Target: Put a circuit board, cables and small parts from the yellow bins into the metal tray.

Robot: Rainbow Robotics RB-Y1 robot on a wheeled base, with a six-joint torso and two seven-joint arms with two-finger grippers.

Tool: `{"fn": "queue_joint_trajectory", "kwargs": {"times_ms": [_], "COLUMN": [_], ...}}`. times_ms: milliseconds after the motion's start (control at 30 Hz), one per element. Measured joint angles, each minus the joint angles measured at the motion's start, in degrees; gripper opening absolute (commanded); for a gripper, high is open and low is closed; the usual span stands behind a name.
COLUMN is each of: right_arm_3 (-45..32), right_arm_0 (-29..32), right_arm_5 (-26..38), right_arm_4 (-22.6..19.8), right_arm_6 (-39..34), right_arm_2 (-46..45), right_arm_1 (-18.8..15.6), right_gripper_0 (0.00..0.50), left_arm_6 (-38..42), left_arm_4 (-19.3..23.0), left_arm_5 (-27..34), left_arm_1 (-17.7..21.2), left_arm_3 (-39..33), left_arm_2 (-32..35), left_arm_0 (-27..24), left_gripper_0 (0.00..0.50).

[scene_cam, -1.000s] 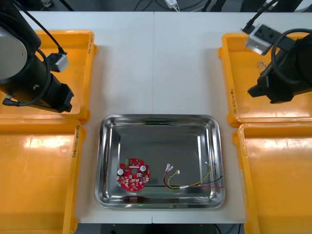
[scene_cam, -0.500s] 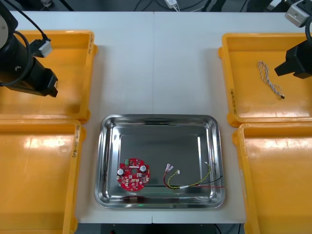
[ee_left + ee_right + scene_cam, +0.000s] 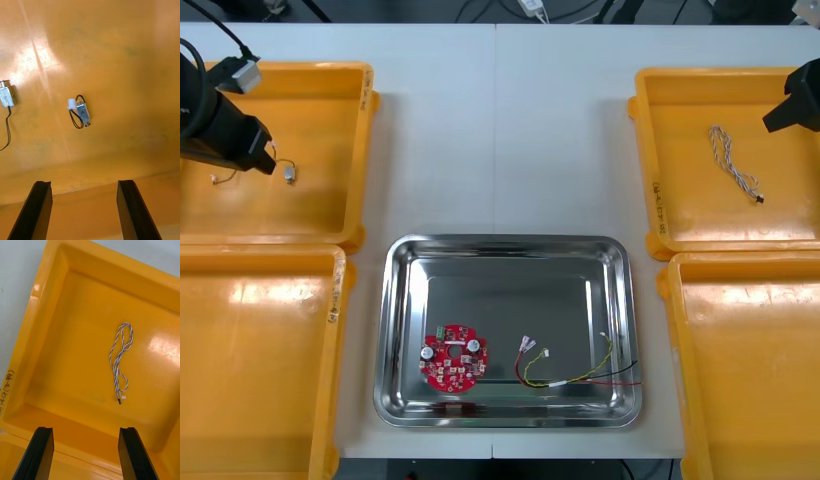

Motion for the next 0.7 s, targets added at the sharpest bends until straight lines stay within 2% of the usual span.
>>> {"fn": "queue_joint_trajectory", "kwargs": {"times_ms": [133,367,600,700], "right_arm_3": [0.0,1.4,8.4,10.9], "right_arm_0": [0.0,-0.2,-1.1,-1.1], "right_arm_5": [0.0,0.0,-1.4,-3.4], "right_arm_4": [0.8,4.7,6.4,7.5], "right_arm_6": [0.1,0.1,0.7,5.9], "right_arm_2": [0.0,0.0,0.0,0.0], "right_arm_1": [0.0,0.0,-0.2,-0.3], "right_gripper_0": [0.500,0.500,0.500,0.500], "left_arm_6": [-4.0,-16.9,-17.9,-17.9], "left_arm_4": [-0.1,-1.2,-2.3,-3.1], "left_arm_5": [-1.5,-2.5,-4.9,-7.2], "left_arm_1": [0.1,0.1,0.1,0.1], "left_arm_3": [2.9,8.2,14.3,16.2], "left_arm_2": [0.0,0.0,0.0,-0.2], "left_arm_0": [-0.7,-2.0,-4.1,-5.0], "left_gripper_0": [0.500,0.500,0.500,0.500]}}
